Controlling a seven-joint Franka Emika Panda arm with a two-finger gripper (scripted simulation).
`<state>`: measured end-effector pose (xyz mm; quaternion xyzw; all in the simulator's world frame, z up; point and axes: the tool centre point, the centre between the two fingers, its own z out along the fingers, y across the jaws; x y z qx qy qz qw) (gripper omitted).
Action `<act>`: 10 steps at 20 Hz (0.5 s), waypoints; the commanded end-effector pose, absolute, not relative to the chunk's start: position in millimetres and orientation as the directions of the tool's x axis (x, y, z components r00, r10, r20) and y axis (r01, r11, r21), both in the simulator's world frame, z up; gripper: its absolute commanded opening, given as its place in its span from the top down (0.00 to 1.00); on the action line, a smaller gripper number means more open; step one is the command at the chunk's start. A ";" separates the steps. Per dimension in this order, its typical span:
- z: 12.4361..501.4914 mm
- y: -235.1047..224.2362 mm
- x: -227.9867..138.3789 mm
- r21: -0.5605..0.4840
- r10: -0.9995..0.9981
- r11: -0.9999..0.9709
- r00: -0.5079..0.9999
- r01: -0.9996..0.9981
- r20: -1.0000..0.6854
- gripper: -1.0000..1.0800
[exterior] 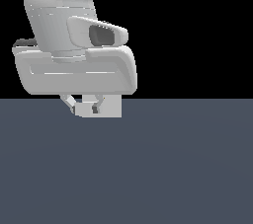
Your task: Plug the charger into the wall socket.
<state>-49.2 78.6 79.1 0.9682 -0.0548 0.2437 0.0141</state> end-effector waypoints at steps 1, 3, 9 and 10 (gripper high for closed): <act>86.7 74.0 -47.9 0.002 -0.068 -0.997 0.878 -0.078 0.475 1.00; 90.9 71.2 -46.9 0.002 -0.051 -0.998 0.879 -0.059 0.474 1.00; 98.2 66.5 -45.1 0.002 -0.021 -1.000 0.881 -0.025 0.473 1.00; 98.8 66.1 -44.9 0.001 -0.018 -1.000 0.881 -0.022 0.472 1.00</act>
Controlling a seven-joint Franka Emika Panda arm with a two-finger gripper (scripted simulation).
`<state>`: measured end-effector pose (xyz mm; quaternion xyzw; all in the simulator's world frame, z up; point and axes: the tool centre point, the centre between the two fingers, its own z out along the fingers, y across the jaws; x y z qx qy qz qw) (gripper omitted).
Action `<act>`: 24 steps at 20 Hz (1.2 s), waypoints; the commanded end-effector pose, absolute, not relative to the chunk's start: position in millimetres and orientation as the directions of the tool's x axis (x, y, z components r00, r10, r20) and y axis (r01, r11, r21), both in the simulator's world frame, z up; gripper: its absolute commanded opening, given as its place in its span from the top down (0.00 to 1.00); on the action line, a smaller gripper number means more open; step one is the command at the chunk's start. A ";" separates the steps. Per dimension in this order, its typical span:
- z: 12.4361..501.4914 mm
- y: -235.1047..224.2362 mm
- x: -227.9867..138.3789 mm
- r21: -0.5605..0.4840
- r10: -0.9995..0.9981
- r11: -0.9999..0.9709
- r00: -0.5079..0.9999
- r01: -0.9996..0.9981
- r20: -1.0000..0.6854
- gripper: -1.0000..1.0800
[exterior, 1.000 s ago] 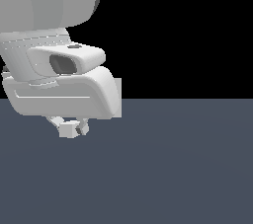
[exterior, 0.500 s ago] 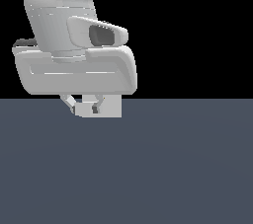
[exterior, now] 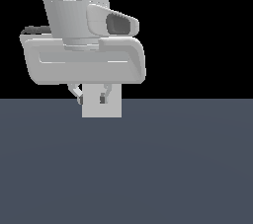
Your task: Plug the charger into the wall socket.
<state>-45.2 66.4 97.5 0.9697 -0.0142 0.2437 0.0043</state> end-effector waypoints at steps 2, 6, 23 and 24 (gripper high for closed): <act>99.8 65.4 -44.6 0.001 -0.014 -1.000 0.882 -0.017 0.472 1.00; 100.6 64.8 -44.4 0.001 -0.010 -1.000 0.882 -0.012 0.471 1.00; 100.9 64.5 -25.0 0.000 -0.011 -1.000 0.882 -0.013 0.471 1.00; 101.0 64.4 -21.4 -0.001 -0.012 -1.000 0.882 -0.013 0.471 1.00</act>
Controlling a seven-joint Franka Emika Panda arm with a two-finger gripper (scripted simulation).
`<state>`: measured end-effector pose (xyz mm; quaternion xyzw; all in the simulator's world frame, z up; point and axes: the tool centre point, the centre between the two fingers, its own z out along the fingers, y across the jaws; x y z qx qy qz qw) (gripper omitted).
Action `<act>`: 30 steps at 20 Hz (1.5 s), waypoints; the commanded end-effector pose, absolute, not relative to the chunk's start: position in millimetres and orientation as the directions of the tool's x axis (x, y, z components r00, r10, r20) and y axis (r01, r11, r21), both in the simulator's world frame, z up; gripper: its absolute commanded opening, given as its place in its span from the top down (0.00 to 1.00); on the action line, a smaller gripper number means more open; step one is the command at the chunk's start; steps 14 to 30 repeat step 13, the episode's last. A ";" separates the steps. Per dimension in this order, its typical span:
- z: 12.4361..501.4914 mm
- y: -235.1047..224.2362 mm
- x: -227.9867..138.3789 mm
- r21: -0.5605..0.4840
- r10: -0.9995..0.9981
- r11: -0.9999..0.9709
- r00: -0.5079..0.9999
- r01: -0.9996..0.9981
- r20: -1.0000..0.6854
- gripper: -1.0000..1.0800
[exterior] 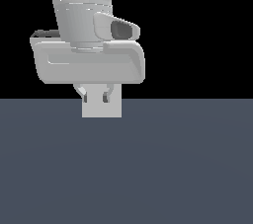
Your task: Plug the charger into the wall socket.
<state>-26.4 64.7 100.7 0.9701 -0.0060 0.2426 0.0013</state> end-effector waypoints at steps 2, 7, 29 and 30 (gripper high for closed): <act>101.0 64.3 -14.5 -0.002 -0.012 -1.000 0.882 -0.013 0.471 1.00; 100.8 64.2 -1.1 -0.002 -0.012 -1.000 0.882 -0.013 0.470 1.00; 100.5 64.2 5.4 -0.002 -0.012 -1.000 0.883 -0.013 0.470 1.00; 100.5 64.2 5.4 -0.002 -0.012 -1.000 0.883 -0.013 0.470 1.00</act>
